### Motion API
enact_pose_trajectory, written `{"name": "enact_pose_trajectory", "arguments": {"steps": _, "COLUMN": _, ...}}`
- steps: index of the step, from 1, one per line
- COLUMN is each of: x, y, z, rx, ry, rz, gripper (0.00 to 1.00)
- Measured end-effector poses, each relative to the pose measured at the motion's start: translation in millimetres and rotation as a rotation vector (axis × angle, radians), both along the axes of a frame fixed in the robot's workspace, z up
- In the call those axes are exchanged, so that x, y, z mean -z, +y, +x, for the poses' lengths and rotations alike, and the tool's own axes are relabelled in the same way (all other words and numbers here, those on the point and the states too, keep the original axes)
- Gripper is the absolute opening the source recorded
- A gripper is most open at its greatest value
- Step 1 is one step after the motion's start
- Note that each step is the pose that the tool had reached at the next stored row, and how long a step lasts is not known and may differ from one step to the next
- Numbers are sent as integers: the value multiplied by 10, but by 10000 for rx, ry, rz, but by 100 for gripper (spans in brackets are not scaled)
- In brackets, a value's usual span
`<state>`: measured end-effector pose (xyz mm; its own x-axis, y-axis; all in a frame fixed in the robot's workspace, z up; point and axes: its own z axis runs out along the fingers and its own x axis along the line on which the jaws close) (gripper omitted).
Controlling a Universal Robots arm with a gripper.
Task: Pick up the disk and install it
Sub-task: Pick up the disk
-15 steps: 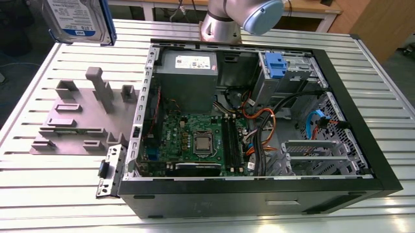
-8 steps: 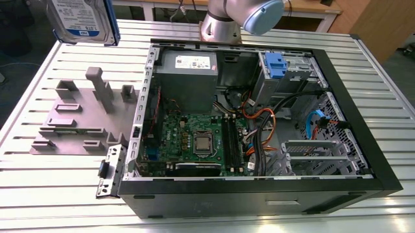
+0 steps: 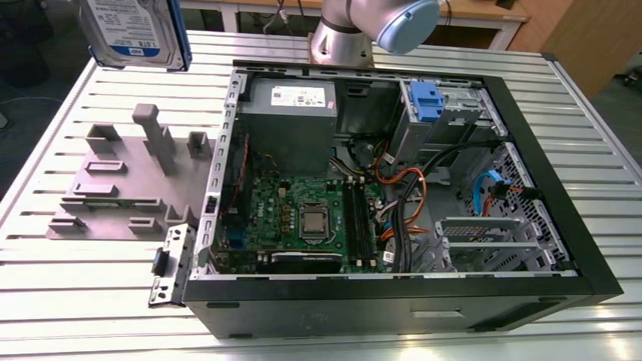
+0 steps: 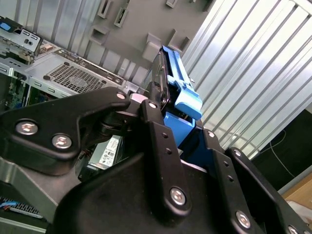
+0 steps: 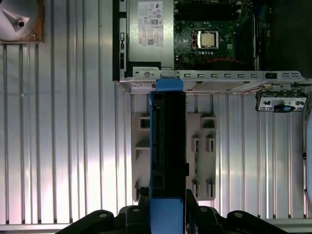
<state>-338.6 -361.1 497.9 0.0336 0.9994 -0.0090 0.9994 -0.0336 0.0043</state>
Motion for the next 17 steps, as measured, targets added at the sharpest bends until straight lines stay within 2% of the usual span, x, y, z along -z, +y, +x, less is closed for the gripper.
{"name": "enact_pose_trajectory", "arguments": {"steps": 17, "x": 0, "y": 0, "z": 162, "rx": 1, "ry": 0, "rz": 0, "gripper": 36}}
